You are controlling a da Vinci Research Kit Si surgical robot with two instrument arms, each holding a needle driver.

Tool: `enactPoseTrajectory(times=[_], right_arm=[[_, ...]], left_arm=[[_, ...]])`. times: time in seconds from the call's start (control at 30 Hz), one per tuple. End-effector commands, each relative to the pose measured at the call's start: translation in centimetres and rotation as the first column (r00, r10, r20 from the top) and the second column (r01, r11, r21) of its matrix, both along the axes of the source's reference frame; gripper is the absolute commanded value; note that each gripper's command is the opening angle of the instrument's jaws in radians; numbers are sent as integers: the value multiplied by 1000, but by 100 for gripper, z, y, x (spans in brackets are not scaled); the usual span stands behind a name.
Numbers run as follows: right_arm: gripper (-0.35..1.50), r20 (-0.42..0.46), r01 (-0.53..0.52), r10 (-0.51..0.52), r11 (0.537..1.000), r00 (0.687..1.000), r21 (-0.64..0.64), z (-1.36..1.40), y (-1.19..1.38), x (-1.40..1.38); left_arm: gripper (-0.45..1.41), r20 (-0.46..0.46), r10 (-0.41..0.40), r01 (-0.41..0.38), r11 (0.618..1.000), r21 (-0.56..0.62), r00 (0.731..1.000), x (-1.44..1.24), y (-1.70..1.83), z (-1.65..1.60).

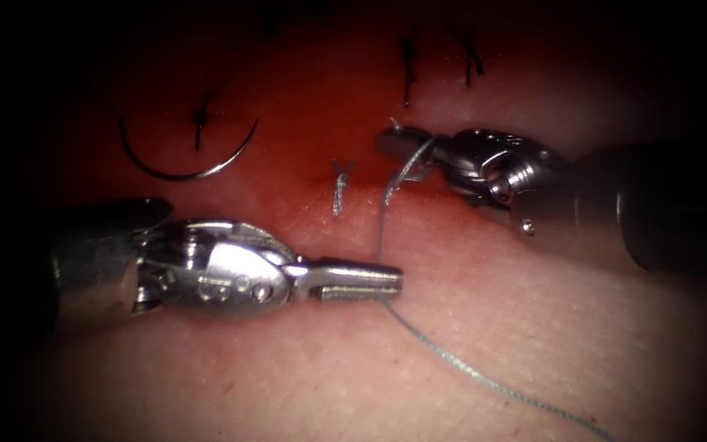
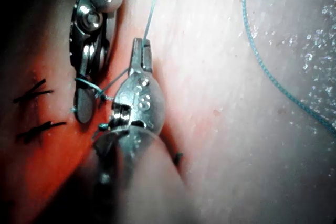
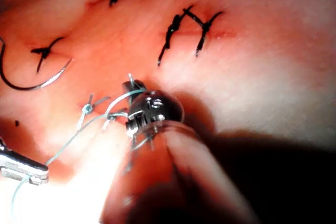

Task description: Wound Closure

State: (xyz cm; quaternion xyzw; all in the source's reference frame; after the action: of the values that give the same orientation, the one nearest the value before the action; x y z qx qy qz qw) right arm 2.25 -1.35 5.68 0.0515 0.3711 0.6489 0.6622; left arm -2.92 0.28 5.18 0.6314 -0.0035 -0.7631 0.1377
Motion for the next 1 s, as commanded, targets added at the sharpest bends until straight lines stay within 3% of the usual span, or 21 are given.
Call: enactPoseTrajectory(times=[0.03,0.43,1.0], right_arm=[[-35,-16,4,-4,1000,1000,-19,-5,2,6],[-35,-91,87,-102,985,991,-150,-34,-2,-1],[-35,-110,201,-219,968,970,-150,-42,-38,16]], left_arm=[[-45,-10,-10,10,1000,5,1000,-2,7,3],[-45,-86,-126,133,988,81,988,43,70,9],[-45,-110,-277,291,947,140,955,38,181,54]])
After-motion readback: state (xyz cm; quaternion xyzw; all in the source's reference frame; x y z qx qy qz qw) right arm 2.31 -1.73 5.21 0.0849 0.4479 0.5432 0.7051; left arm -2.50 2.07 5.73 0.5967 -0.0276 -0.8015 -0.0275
